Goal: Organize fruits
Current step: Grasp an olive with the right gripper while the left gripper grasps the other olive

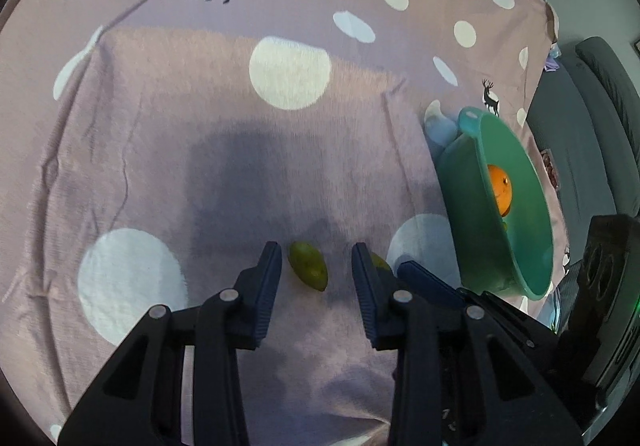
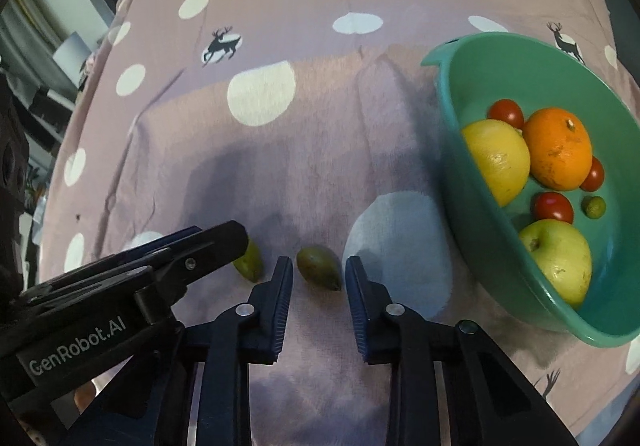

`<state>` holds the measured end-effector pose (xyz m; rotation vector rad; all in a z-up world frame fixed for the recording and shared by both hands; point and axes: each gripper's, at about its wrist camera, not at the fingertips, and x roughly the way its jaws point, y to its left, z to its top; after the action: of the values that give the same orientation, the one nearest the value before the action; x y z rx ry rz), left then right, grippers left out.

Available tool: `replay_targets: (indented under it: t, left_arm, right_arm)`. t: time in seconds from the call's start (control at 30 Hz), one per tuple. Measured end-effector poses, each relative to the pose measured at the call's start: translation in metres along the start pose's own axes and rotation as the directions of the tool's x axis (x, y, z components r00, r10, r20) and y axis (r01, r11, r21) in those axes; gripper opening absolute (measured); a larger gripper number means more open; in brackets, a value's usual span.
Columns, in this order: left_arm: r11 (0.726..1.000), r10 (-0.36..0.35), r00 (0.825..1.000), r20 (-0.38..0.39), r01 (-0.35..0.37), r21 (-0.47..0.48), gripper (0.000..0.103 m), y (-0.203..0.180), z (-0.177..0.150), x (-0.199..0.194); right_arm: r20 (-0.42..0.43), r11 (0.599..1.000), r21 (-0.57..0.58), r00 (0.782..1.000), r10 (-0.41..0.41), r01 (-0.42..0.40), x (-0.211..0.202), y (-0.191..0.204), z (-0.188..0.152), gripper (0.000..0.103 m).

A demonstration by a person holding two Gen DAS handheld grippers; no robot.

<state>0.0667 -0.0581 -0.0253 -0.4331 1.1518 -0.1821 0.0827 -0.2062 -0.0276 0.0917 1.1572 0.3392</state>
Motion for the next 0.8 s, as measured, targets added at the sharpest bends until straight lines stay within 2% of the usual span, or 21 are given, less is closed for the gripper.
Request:
replay_targets:
  t: [0.3,0.43,0.53,0.7,0.8]
  left_arm:
    - [0.999,0.006,0.998,-0.056,-0.008,-0.039,0.028,0.004,-0.001,0.014]
    - [0.999,0.0,0.999,-0.052,-0.002,-0.044,0.027,0.005,-0.001,0.014]
    - [0.999,0.001,0.999,-0.046,-0.003,-0.043,0.026,0.004,-0.001,0.014]
    - [0.999,0.01,0.999,-0.042,-0.011,-0.039,0.016,0.002,-0.001,0.017]
    - [0.999,0.023,0.999,-0.037,-0.024,-0.032,0.018,0.0,-0.001,0.018]
  right_arm:
    - [-0.015,1.0,-0.017,1.0,-0.017,0.017,0.01,0.002,0.002,0.029]
    - [-0.011,0.999,-0.032,1.0,-0.026,0.026,0.012,0.004,0.003,0.028]
    - [-0.009,0.998,-0.04,0.999,-0.041,0.041,0.011,0.005,0.002,0.023]
    - [0.0,0.998,-0.043,0.999,-0.037,0.037,0.011,0.006,0.001,0.023]
    - [0.0,0.999,-0.031,1.0,-0.028,0.028,0.01,0.004,0.001,0.023]
